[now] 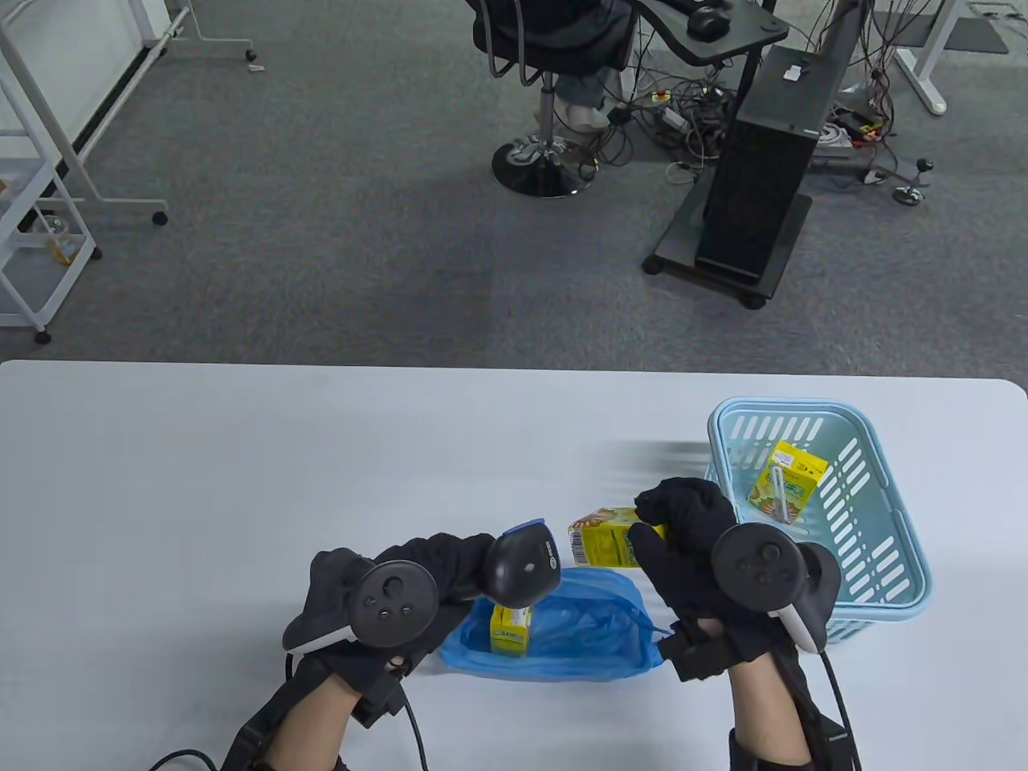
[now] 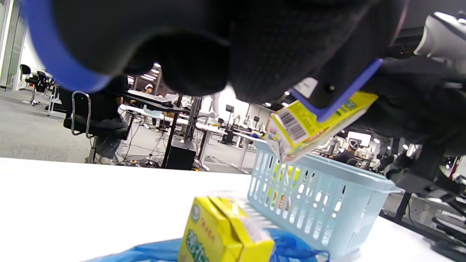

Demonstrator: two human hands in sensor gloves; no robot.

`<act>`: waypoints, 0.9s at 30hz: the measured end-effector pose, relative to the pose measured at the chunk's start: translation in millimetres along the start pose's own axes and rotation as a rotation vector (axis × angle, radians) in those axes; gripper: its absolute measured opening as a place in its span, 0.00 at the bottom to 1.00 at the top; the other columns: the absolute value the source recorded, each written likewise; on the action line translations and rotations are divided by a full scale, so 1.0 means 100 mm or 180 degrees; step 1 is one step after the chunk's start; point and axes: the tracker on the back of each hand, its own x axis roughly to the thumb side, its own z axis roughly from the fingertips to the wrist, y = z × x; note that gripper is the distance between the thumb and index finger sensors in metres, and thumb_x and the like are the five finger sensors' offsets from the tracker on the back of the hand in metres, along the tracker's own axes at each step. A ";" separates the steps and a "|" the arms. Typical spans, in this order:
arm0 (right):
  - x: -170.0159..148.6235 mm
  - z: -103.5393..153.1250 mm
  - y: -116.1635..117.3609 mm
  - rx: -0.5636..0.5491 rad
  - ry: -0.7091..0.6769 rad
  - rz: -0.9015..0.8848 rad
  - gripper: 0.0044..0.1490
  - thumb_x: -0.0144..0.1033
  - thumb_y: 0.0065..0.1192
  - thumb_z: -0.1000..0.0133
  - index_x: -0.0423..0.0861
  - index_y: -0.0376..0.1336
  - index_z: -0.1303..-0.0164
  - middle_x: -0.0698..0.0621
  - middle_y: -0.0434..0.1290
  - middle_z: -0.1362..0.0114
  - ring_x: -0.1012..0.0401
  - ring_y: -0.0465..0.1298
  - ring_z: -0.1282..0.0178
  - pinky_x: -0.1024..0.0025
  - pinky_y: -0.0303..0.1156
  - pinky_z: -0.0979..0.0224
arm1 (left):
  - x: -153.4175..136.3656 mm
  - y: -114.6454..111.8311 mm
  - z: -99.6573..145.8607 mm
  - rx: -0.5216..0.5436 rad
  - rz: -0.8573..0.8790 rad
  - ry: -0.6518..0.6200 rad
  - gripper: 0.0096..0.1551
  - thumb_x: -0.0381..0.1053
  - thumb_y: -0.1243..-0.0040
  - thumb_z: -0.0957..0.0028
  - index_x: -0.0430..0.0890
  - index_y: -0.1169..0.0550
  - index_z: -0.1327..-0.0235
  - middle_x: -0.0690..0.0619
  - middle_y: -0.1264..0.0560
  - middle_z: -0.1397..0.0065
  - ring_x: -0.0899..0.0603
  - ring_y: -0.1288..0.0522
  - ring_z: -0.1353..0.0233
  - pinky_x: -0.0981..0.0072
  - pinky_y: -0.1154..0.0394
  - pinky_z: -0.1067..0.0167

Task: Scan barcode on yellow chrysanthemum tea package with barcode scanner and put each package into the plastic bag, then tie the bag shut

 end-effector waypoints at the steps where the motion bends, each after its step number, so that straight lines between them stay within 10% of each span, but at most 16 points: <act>1: -0.01 0.00 0.00 0.0043 -0.0002 0.0051 0.36 0.62 0.57 0.55 0.53 0.64 0.41 0.51 0.63 0.30 0.47 0.70 0.33 0.52 0.77 0.39 | 0.02 -0.03 -0.01 -0.0005 -0.0051 -0.0006 0.36 0.48 0.24 0.51 0.62 0.29 0.31 0.53 0.21 0.36 0.48 0.16 0.45 0.50 0.21 0.43; 27: 0.07 0.01 -0.04 0.0177 -0.0061 -0.0187 0.35 0.60 0.60 0.56 0.53 0.66 0.41 0.51 0.64 0.29 0.46 0.70 0.32 0.50 0.77 0.37 | 0.03 -0.09 -0.04 0.0127 -0.0002 0.0135 0.35 0.47 0.25 0.51 0.57 0.29 0.31 0.53 0.22 0.36 0.48 0.16 0.45 0.49 0.21 0.43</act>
